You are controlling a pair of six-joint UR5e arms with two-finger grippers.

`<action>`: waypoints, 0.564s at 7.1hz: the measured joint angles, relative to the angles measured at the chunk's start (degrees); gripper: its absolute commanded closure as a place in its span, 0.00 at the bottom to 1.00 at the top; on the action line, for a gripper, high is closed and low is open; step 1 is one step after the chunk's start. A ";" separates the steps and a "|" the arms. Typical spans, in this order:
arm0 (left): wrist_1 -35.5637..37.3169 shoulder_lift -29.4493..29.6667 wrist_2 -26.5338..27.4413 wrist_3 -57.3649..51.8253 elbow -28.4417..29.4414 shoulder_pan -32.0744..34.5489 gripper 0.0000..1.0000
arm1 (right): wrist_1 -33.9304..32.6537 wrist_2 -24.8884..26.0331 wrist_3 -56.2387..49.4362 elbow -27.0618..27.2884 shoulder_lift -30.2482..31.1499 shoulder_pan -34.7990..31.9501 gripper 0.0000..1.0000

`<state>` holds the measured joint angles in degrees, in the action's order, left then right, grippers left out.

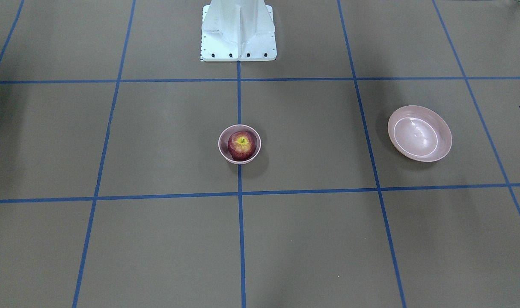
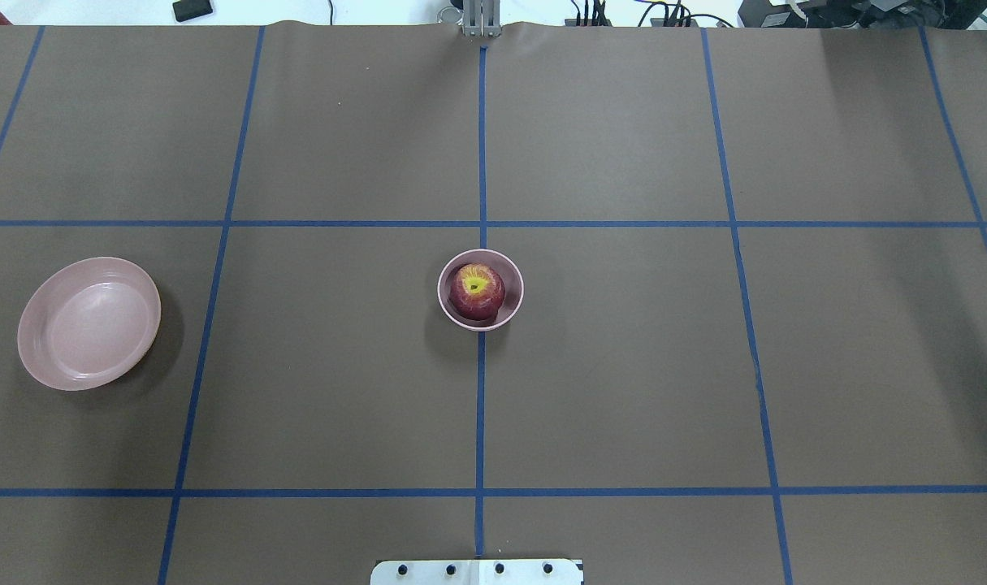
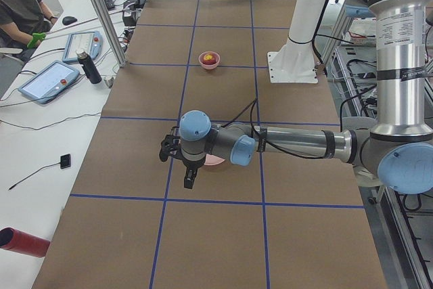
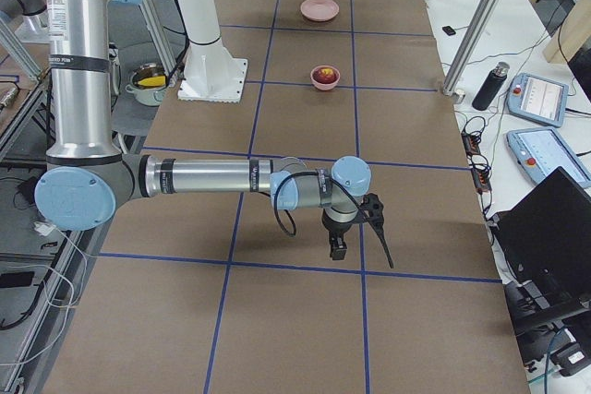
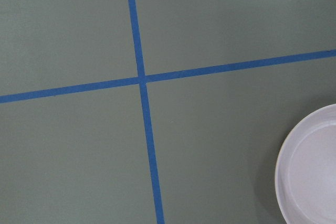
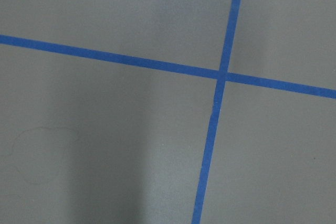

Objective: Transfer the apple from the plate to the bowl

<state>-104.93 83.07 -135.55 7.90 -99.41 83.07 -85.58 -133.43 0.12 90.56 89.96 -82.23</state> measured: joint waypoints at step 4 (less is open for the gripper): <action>-0.12 -0.17 -0.06 -0.01 -0.31 -0.10 0.02 | 0.06 -0.19 -1.35 -1.40 -0.50 -1.57 0.00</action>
<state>-105.05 82.90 -135.61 7.89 -99.72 82.97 -85.52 -133.62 -1.23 89.17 89.46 -83.80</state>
